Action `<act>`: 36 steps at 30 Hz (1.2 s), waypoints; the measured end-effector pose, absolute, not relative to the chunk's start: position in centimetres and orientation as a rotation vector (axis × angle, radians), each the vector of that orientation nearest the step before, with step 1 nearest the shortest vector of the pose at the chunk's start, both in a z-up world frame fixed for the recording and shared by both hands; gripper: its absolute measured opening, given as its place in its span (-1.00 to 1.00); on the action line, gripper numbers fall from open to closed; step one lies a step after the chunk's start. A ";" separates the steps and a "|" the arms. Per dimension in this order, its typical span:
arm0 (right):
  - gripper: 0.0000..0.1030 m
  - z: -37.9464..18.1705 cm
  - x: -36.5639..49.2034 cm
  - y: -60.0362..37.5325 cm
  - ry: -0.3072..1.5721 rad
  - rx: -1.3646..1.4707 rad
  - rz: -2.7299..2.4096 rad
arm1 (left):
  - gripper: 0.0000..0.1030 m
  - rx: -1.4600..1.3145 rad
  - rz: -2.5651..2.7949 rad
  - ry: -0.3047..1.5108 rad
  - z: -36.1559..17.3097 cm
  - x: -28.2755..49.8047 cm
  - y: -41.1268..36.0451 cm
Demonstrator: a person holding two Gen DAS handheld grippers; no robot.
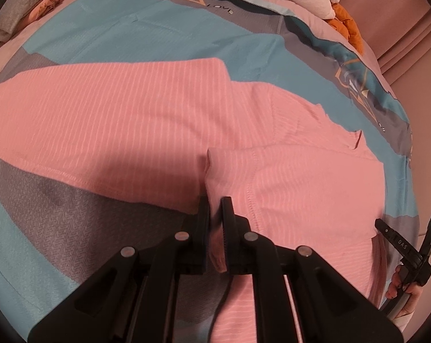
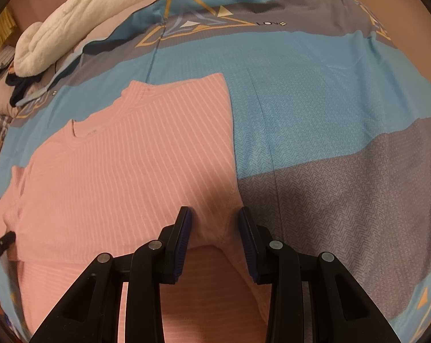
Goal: Fold small clothes
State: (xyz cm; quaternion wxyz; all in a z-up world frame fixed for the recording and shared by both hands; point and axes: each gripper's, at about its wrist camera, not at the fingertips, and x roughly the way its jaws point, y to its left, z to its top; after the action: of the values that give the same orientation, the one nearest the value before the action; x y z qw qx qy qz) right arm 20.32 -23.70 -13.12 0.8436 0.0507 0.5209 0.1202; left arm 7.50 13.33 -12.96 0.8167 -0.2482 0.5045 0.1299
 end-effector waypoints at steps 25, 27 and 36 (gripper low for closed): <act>-0.29 -13.1 19.7 -24.0 1.090 0.077 0.200 | -0.74 -0.621 0.292 1.070 -14.2 5.9 14.0; -0.28 -13.1 19.5 -24.4 1.093 0.093 0.190 | -0.74 -0.674 0.285 1.052 -14.4 5.1 14.3; -0.21 -11.3 17.2 -24.6 1.054 0.048 0.180 | -0.63 -0.701 0.278 1.006 -12.2 2.0 14.4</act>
State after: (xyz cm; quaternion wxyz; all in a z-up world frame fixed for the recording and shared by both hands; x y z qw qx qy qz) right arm 17.17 -24.64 -11.28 0.8603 0.0227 0.5021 0.0857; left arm 1.95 14.36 -12.21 0.8089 -0.3277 0.4705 0.1302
